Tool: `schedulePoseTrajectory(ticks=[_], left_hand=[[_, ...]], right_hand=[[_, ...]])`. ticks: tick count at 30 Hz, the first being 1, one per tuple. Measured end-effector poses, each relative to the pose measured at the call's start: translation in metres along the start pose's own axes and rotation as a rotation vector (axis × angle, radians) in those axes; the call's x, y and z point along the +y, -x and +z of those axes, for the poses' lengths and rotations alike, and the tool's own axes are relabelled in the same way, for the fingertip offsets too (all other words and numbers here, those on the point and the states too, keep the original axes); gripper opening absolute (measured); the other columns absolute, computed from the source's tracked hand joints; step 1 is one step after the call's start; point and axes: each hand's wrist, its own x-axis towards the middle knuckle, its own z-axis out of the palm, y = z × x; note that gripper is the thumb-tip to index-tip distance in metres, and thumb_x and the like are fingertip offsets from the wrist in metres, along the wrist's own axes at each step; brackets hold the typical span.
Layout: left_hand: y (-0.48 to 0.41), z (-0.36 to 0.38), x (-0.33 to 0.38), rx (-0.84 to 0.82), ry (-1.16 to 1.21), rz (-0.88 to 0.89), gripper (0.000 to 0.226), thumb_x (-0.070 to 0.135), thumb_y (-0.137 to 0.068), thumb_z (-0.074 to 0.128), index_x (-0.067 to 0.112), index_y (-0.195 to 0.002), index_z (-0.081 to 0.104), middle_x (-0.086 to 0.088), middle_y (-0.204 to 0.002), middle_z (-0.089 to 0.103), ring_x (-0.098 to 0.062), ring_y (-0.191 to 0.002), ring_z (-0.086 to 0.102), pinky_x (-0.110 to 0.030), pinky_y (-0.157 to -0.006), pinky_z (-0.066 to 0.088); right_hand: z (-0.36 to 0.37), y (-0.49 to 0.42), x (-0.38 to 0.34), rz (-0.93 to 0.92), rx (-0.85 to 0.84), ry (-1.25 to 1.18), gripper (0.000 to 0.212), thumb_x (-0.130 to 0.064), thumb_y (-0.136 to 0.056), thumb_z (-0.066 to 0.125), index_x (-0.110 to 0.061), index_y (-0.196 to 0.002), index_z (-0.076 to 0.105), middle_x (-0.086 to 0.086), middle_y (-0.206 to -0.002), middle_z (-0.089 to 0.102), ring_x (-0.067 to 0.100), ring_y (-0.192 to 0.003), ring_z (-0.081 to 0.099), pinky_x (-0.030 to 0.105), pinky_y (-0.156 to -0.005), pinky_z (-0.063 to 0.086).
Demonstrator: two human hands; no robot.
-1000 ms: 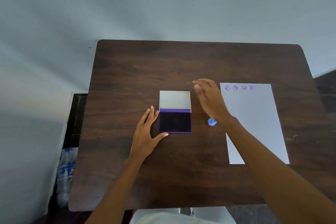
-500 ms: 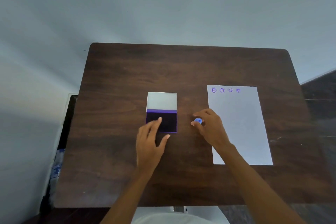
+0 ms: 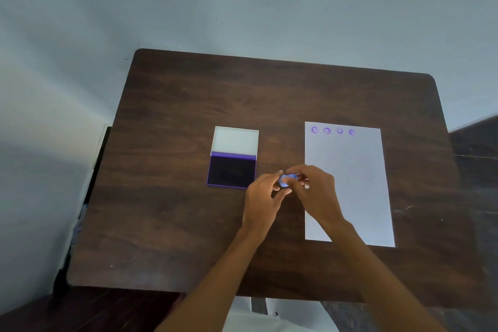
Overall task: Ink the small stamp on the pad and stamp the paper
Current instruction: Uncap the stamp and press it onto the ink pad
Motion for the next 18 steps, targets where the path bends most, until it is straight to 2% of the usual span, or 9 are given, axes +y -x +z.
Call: schedulePoseTrajectory(ticks=[3,7,10,12,14,16,18], left_hand=[[-0.001,0.004,-0.003,0.004,0.023,-0.077,0.035,0.022,-0.082,0.077,0.002,-0.110,0.072,-0.013,-0.107,0.074,-0.022,-0.092,0.070,-0.026,-0.089,0.055],[-0.002,0.006,-0.002,0.013,0.120,-0.106,0.030,0.015,-0.082,0.077,0.000,-0.107,0.072,-0.015,-0.103,0.074,-0.013,-0.085,0.066,-0.006,-0.080,0.046],[-0.003,0.006,-0.006,0.013,0.151,-0.096,0.027,0.010,-0.080,0.079,-0.001,-0.104,0.073,-0.016,-0.099,0.075,-0.015,-0.083,0.067,-0.001,-0.076,0.047],[-0.005,0.007,-0.009,0.026,0.147,-0.103,0.029,0.012,-0.078,0.081,-0.001,-0.104,0.074,-0.014,-0.100,0.075,-0.019,-0.085,0.070,-0.002,-0.076,0.047],[-0.007,0.009,-0.010,0.060,0.144,-0.108,0.030,0.015,-0.078,0.082,0.002,-0.103,0.074,-0.011,-0.099,0.075,-0.014,-0.083,0.068,-0.005,-0.078,0.049],[-0.009,0.012,-0.009,0.086,0.118,-0.104,0.029,0.019,-0.078,0.081,0.005,-0.102,0.075,-0.010,-0.098,0.076,-0.010,-0.080,0.066,-0.012,-0.078,0.052],[-0.009,0.017,-0.009,0.096,0.046,-0.095,0.031,0.024,-0.080,0.079,0.006,-0.105,0.074,-0.010,-0.099,0.075,-0.015,-0.081,0.067,-0.018,-0.078,0.054]], right_hand=[[0.000,0.000,0.002,0.000,-0.021,0.000,0.015,-0.018,-0.084,0.072,-0.007,-0.094,0.074,0.011,-0.093,0.074,0.008,-0.075,0.058,0.003,-0.071,0.039],[-0.002,-0.002,0.005,0.015,-0.025,0.024,0.011,-0.016,-0.085,0.070,-0.008,-0.091,0.074,0.011,-0.091,0.074,0.009,-0.072,0.058,0.006,-0.068,0.040],[-0.005,-0.006,0.009,0.045,-0.035,0.008,0.007,-0.014,-0.087,0.069,-0.009,-0.090,0.073,0.010,-0.092,0.074,0.009,-0.074,0.059,0.006,-0.068,0.041],[-0.008,-0.008,0.010,0.044,-0.030,0.011,0.006,-0.013,-0.086,0.069,-0.009,-0.090,0.072,0.009,-0.093,0.073,0.011,-0.078,0.060,0.009,-0.070,0.042],[-0.011,-0.009,0.011,0.038,-0.024,0.016,0.005,-0.012,-0.086,0.069,-0.010,-0.090,0.072,0.008,-0.094,0.073,0.011,-0.078,0.059,0.009,-0.069,0.042],[-0.013,-0.010,0.011,0.040,-0.020,0.018,0.006,-0.014,-0.086,0.069,-0.011,-0.091,0.071,0.006,-0.094,0.073,0.009,-0.078,0.059,0.009,-0.069,0.041],[-0.013,-0.009,0.013,0.049,-0.016,0.020,0.008,-0.015,-0.087,0.069,-0.011,-0.092,0.071,0.006,-0.095,0.072,0.010,-0.078,0.059,0.008,-0.069,0.041]])
